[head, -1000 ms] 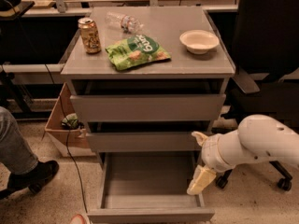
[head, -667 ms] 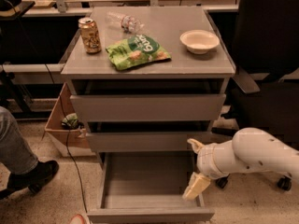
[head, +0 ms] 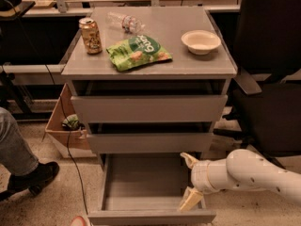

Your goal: Close bottom drawer

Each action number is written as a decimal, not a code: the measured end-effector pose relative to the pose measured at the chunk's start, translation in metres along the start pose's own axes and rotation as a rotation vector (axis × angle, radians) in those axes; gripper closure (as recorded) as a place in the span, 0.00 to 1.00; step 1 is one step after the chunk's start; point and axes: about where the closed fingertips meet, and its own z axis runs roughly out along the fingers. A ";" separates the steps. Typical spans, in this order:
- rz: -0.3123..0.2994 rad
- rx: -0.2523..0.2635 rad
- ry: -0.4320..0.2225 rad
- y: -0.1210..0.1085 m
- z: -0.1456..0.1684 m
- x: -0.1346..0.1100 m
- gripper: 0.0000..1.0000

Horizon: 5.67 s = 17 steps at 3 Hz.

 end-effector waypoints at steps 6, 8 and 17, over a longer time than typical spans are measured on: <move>-0.034 -0.013 0.020 0.027 0.154 0.102 0.25; -0.031 -0.009 0.062 0.055 0.183 0.144 0.79; -0.085 0.174 0.034 0.049 0.294 0.257 1.00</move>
Offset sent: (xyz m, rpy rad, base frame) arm -0.0040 0.0099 -0.0354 0.0413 -0.0083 0.0381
